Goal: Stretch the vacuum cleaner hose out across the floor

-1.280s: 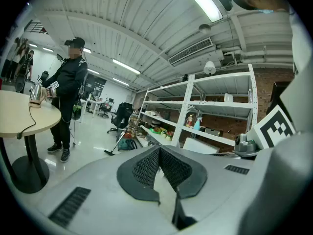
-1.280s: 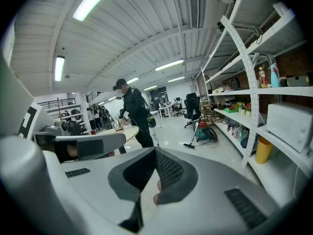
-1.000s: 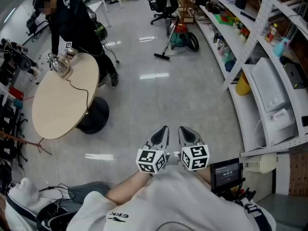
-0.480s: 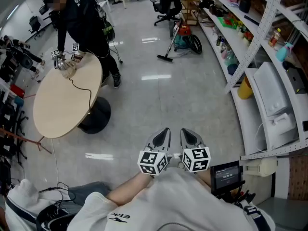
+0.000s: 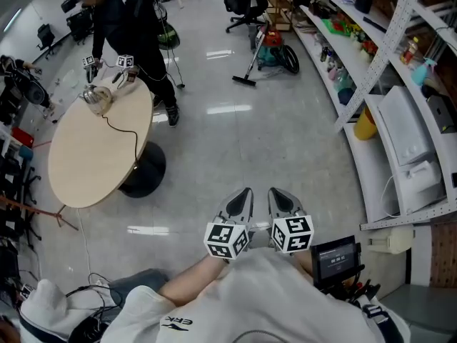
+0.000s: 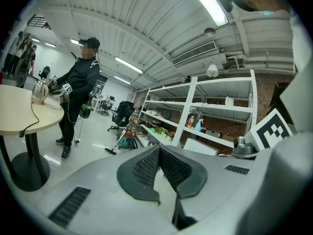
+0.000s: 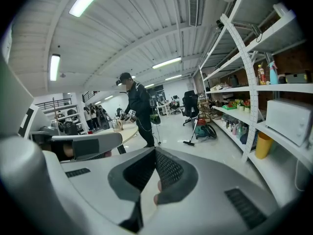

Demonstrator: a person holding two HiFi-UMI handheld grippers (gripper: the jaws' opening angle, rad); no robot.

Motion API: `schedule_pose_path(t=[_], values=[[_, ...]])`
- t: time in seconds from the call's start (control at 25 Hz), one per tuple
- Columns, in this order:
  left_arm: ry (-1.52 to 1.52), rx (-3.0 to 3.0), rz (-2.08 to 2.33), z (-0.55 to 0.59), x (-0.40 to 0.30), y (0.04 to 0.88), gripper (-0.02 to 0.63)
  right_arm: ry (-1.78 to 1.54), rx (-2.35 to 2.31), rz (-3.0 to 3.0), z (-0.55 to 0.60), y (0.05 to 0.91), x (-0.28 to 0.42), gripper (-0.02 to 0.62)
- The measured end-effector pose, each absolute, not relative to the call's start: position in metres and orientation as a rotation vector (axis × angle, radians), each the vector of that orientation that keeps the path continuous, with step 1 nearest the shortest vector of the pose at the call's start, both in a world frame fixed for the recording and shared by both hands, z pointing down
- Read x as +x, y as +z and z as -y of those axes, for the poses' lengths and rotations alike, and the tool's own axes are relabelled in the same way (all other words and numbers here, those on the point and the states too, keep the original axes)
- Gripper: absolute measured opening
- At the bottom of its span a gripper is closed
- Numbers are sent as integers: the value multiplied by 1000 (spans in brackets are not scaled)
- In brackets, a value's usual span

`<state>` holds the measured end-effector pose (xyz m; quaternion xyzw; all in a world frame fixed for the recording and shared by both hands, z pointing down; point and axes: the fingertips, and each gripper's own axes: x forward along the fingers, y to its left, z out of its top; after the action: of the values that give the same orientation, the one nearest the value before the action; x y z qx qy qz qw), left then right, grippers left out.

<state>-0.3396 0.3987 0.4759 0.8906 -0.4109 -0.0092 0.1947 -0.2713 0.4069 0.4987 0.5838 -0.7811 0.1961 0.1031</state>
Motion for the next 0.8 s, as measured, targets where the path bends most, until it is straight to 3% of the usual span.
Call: schedule_pose_path(t=[0.32,0.8], values=[[-7,2490,1138,-384,-361,482,2,574,1725,2296,-386,498,-290,-2],[12,2500,1159,-292,-313,481,2,592,1741,2310,-293,500,-238,-2]])
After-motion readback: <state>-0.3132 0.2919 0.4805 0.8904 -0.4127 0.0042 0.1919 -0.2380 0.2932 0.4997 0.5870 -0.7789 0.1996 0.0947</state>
